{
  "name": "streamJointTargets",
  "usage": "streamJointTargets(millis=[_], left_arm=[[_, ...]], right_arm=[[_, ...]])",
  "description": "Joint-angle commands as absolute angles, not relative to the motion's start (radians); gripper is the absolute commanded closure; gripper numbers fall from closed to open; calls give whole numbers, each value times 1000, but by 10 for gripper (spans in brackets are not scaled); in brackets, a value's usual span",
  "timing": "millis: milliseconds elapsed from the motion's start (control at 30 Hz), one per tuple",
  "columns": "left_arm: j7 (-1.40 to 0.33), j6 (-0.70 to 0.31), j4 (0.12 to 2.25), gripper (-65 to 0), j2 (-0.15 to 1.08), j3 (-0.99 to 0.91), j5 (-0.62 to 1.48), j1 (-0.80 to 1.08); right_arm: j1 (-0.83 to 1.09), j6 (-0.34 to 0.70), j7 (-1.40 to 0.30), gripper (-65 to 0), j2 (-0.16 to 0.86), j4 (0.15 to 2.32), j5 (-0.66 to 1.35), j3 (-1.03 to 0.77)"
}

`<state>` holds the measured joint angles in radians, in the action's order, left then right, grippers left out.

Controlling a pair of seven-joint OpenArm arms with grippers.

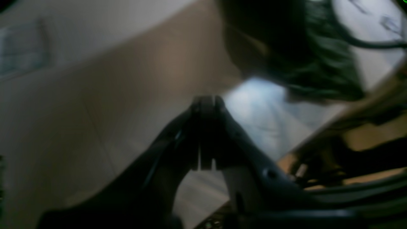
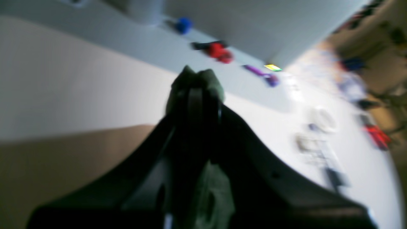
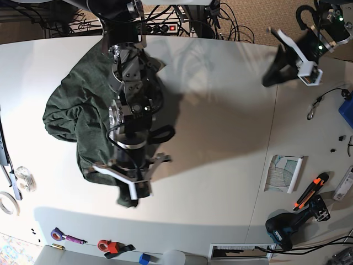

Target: Layout the t-shirt on the table in an organized manner, then fold the t-shirt properly

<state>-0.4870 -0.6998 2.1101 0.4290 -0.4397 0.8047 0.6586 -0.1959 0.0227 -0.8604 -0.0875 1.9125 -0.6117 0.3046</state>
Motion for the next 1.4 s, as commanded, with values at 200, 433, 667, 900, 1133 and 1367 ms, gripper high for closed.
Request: streamJointTargets(millis=[200, 433, 667, 900, 1133, 1367], left_arm=[[-509, -698, 2125, -166, 453, -340, 892, 662], [-505, -698, 2125, -251, 454, -27, 674, 548], [-503, -698, 2125, -249, 480, 247, 381, 364], [-352, -698, 2125, -225, 499, 511, 34, 195], [-313, -617, 2107, -223, 470, 668, -96, 12], [-260, -611, 1932, -242, 390, 783, -146, -119]], right_arm=[[-217, -41, -830, 0, -10, 1957, -664, 131], [-184, -37, -829, 0, 74, 1957, -506, -138], [-74, -21, -824, 0, 174, 1957, -442, -240], [45, -22, -842, 0, 258, 1957, -441, -305], [143, -22, -838, 0, 261, 1957, -403, -421], [226, -23, -837, 0, 260, 1957, -400, -479]])
